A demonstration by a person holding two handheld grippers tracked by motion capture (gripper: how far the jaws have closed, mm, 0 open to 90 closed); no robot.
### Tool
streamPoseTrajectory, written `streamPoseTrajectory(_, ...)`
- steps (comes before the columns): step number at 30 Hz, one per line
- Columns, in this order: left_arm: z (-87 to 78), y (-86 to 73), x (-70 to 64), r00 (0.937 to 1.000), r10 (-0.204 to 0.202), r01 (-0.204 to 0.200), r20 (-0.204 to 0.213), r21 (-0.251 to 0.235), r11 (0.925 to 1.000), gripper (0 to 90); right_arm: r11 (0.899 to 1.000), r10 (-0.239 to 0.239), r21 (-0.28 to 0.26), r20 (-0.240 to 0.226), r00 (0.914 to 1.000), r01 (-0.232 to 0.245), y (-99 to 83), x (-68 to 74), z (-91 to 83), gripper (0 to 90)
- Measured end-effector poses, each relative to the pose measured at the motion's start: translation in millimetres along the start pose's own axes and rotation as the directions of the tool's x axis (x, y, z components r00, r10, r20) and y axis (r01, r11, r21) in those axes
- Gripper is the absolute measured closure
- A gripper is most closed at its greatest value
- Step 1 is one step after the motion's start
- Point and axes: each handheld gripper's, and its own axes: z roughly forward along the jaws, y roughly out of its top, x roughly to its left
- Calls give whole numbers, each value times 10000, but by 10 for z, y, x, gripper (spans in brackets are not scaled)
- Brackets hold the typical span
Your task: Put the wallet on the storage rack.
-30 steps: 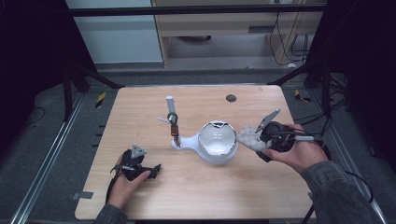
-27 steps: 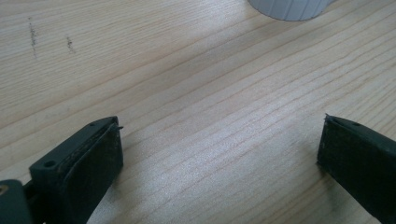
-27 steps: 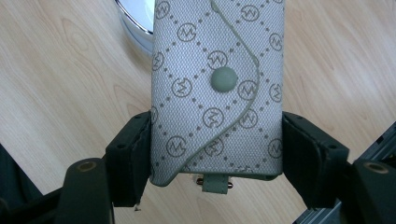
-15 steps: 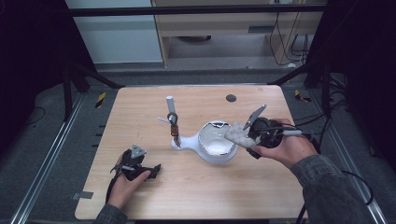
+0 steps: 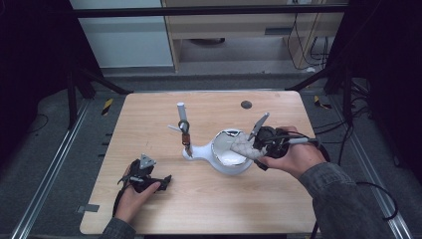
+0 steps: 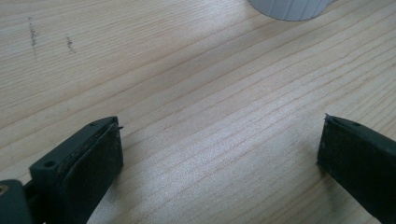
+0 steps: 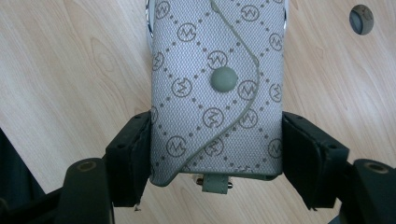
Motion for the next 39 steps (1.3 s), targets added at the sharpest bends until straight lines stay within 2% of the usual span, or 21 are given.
streamPoseTrajectory(9,0,0,0,10000,-1,1,2,3,10000,0,9996,-164,213,-200,9997,168,90,51,91,307)
streamPoseTrajectory(15,0,0,0,10000,-2,2,1,1,10000,0,9979,-302,563,-378,9988,323,159,61,231,308)
streamPoseTrajectory(23,0,0,0,10000,0,0,-1,2,10000,0,9959,-229,859,-562,9982,277,236,68,402,307)
streamPoseTrajectory(39,1,1,-1,10000,5,-5,12,0,10000,0,9923,-129,1218,-744,9971,220,350,27,553,308)
